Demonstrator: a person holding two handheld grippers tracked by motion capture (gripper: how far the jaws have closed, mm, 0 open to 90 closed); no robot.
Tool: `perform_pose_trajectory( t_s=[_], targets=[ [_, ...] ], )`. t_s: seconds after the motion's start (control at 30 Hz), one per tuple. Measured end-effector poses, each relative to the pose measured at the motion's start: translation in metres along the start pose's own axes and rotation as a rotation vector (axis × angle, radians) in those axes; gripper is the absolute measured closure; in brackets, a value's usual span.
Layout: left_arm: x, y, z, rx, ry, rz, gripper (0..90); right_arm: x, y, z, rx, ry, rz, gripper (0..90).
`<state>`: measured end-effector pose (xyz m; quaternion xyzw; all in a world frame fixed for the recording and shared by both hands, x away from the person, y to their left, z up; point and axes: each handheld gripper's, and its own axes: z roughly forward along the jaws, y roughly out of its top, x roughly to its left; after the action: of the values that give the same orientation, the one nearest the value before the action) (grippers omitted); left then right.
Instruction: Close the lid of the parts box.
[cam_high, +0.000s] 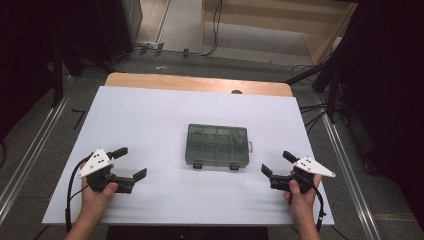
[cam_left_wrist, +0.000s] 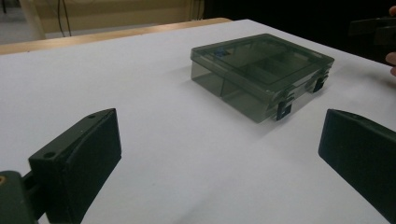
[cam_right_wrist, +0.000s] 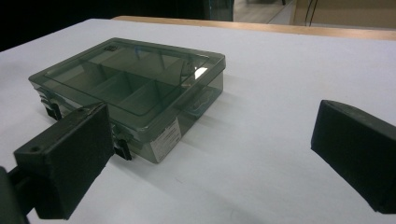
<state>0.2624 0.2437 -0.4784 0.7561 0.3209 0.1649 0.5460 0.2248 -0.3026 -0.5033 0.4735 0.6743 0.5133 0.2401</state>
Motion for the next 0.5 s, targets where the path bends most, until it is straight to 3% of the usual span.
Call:
perform_pose_trajectory(
  t_s=[0.5],
  targets=[
    [0.017,-0.012,-0.028,0.002,0.050,-0.012,0.0,-0.018,-0.007,-0.015,-0.001,-0.041,0.009,0.0]
  ],
)
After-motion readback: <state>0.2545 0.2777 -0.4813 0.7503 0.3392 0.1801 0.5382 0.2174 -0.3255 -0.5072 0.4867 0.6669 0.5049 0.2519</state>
